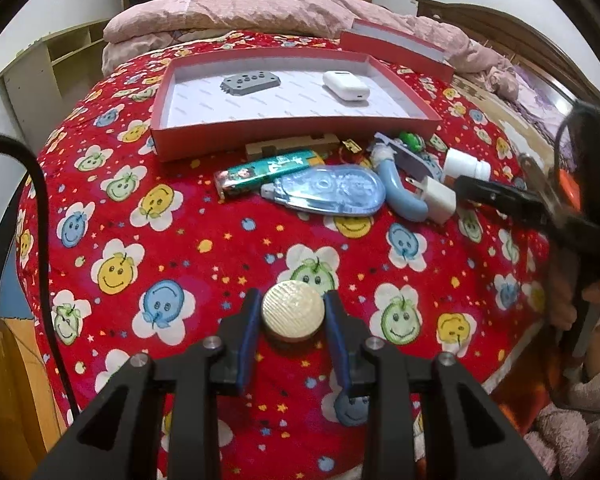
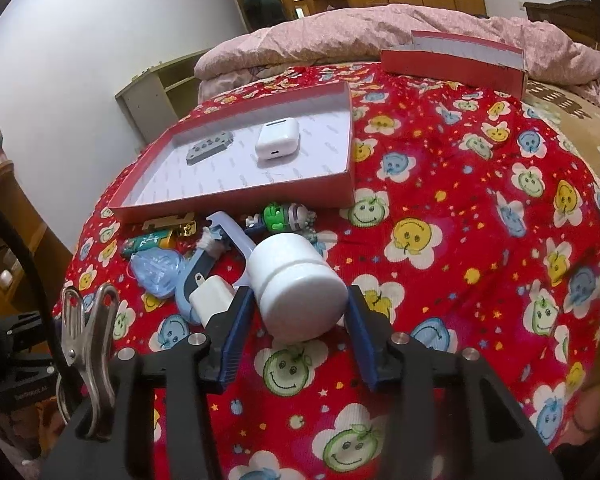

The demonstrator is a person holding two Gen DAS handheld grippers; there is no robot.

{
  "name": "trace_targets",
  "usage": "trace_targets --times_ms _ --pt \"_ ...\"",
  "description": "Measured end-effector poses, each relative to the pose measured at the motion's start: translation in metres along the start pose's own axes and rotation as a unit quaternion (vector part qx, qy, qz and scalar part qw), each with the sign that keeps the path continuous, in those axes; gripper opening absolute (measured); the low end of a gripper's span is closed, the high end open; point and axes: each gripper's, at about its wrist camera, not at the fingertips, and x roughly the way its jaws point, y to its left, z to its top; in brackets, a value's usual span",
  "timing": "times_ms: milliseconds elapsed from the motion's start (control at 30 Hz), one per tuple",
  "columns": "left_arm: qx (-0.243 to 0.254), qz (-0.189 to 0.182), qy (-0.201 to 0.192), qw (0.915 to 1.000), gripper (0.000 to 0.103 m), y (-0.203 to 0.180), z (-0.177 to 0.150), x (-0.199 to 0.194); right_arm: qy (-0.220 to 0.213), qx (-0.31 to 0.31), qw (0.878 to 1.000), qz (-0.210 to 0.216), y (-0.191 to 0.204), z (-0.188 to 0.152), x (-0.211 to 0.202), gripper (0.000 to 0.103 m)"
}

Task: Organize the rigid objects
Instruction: 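Lift and carry the disc and pill bottle over the white tray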

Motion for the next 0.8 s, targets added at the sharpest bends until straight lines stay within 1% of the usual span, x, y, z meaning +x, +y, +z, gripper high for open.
trace_targets --times_ms 100,300,433,533,633,800 --pt "-0.007 0.0 0.0 1.0 0.033 0.003 0.001 0.0 -0.003 -0.006 1.0 -0.012 0.002 0.0 -0.003 0.047" --pt "-0.008 0.003 -0.001 1.0 0.033 0.004 0.001 0.001 -0.009 -0.043 0.997 -0.07 0.013 0.002 -0.011 0.045" --pt "-0.009 0.002 -0.001 1.0 0.033 0.005 0.001 0.001 0.003 -0.053 0.996 -0.073 0.016 0.002 -0.003 0.045" --pt "-0.01 0.002 -0.002 0.9999 0.033 0.006 0.002 0.001 0.01 -0.048 0.996 -0.068 0.014 0.001 0.0 0.045" --pt "-0.013 0.001 -0.004 0.9999 0.033 0.007 0.004 0.002 0.018 -0.041 0.997 -0.062 0.012 0.0 0.003 0.043" --pt "-0.018 0.002 -0.005 0.9998 0.033 0.008 0.008 0.002 0.018 -0.038 0.997 -0.059 0.01 -0.001 0.002 0.043"
